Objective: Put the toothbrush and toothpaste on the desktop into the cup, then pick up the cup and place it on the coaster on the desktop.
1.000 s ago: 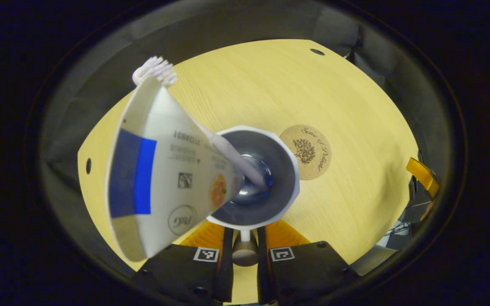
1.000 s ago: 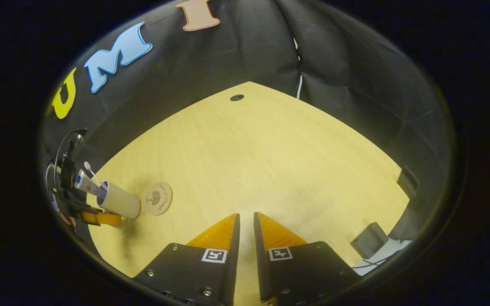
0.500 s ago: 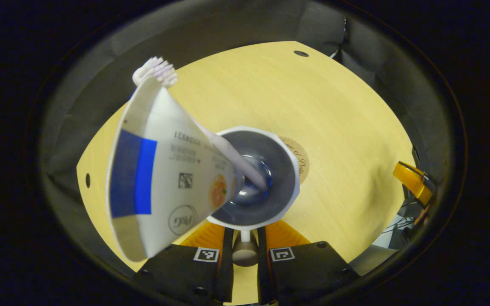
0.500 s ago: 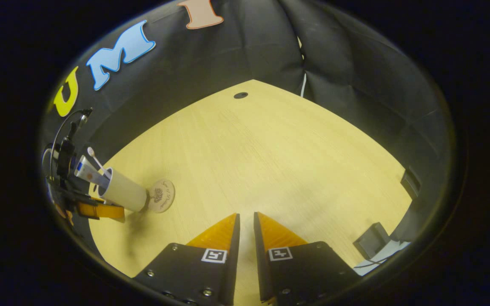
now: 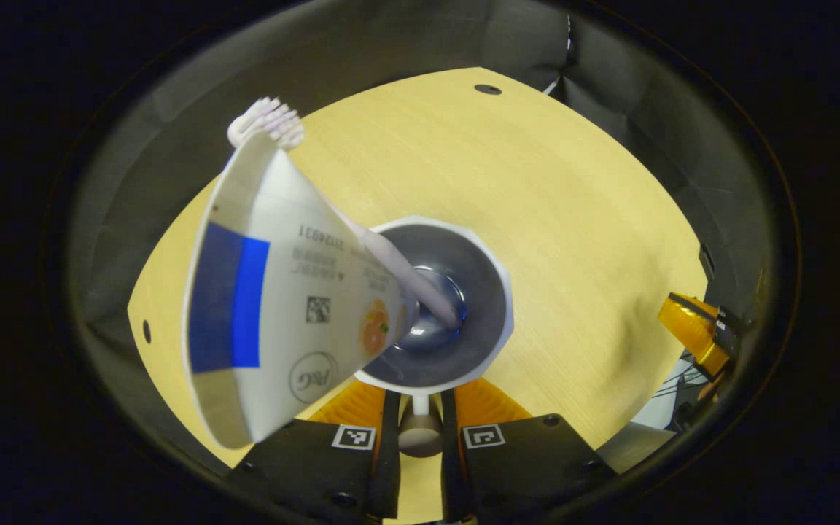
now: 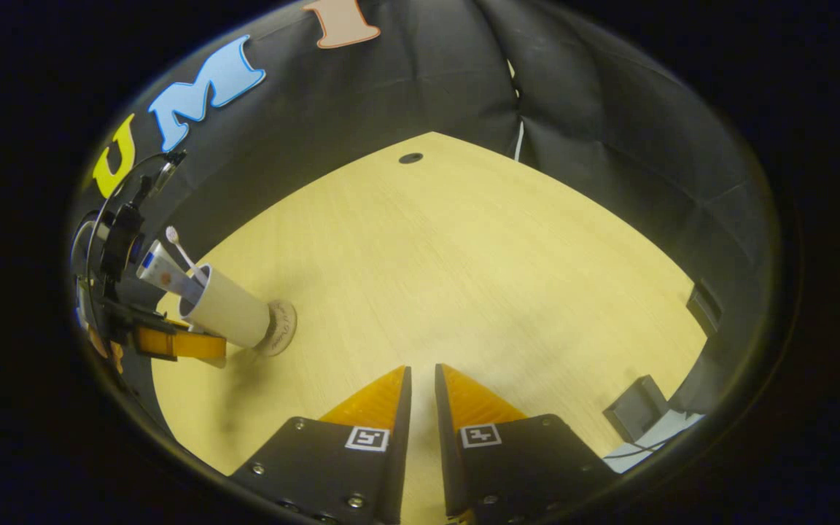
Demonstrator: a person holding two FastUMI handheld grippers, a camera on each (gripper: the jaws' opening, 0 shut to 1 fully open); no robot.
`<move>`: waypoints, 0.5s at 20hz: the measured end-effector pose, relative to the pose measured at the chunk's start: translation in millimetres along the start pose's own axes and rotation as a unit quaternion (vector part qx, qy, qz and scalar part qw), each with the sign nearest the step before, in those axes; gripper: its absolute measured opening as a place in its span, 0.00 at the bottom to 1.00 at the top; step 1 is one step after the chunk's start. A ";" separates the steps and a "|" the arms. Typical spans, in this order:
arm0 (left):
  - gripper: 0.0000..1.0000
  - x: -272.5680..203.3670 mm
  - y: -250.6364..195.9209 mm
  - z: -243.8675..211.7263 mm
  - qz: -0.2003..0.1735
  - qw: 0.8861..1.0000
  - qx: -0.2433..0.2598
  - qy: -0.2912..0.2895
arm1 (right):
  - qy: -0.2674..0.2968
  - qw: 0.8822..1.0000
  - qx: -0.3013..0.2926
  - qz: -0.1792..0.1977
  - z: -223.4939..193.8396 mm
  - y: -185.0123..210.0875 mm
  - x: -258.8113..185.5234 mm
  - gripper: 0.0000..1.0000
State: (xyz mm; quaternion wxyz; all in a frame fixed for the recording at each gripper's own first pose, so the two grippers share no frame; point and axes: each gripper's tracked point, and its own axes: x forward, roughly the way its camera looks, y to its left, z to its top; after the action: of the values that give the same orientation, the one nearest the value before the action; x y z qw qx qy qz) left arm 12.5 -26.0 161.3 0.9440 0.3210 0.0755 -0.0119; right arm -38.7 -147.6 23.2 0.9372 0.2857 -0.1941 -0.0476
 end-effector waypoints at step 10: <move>0.29 4.2 5.1 -1.1 -0.001 1.000 -0.007 0.009 | 0.005 1.000 0.017 -0.010 -5.0 -20.0 -0.2 0.22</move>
State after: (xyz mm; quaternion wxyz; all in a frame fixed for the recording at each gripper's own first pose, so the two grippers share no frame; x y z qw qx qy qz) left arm 16.8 -21.2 162.8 0.9455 0.3143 0.0843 -0.0091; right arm -36.5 -161.6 8.2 0.9328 0.3035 -0.1872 -0.0524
